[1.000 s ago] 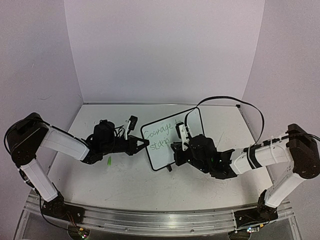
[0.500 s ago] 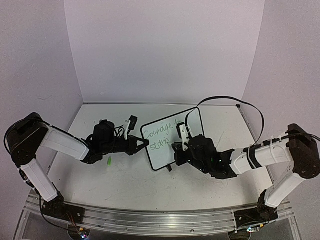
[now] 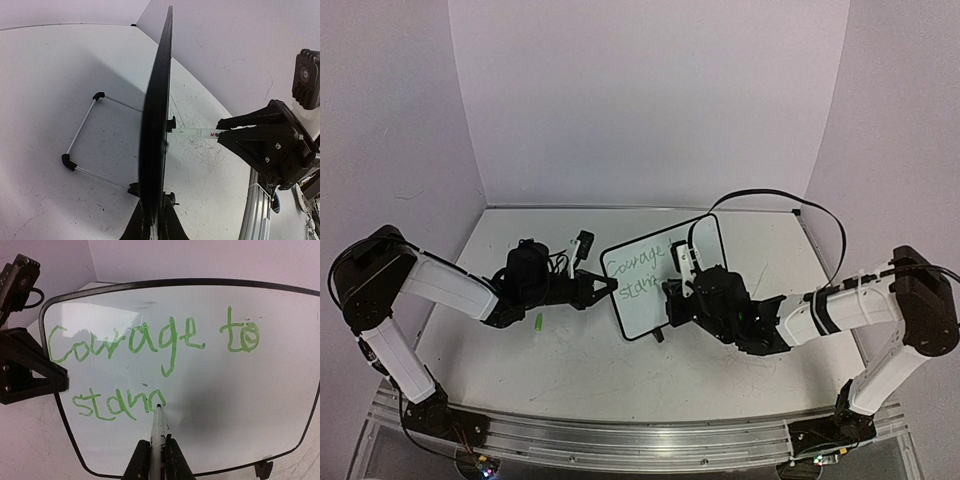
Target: Write a sentence on the whiteboard
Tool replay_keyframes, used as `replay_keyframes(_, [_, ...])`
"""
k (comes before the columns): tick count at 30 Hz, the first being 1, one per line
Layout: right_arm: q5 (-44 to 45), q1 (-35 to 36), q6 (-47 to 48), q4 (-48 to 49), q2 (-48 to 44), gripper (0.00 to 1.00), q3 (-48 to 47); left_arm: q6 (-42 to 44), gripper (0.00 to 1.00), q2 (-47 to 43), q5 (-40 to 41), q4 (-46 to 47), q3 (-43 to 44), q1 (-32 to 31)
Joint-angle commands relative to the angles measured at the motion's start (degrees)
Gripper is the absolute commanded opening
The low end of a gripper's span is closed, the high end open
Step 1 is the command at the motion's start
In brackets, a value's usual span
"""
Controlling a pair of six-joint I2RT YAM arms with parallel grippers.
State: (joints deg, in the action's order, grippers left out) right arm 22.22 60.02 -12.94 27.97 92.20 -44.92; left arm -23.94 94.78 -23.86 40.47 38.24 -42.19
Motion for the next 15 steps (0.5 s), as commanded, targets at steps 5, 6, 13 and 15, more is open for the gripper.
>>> replay_keyframes(5, [2.92, -1.47, 1.41, 2.18, 1.37, 0.0, -3.49, 3.13, 0.0, -0.74, 0.92, -2.39, -0.59, 0.07])
replay_keyframes(6, [2.87, -1.48, 1.61, 2.19, 1.47, 0.0, -3.68, 3.12, 0.0, -0.7, 0.92, -2.39, -0.51, 0.09])
replay_keyframes(13, [2.44, -1.42, 2.49, 2.49, 1.24, 0.0, -4.22, 3.14, 0.0, -0.69, 0.92, -2.39, -0.49, 0.08])
replay_keyframes(15, [2.44, -1.42, 2.4, 2.49, 0.92, 0.0, -3.79, 3.18, 0.0, -0.74, 0.92, -2.34, -0.44, 0.06])
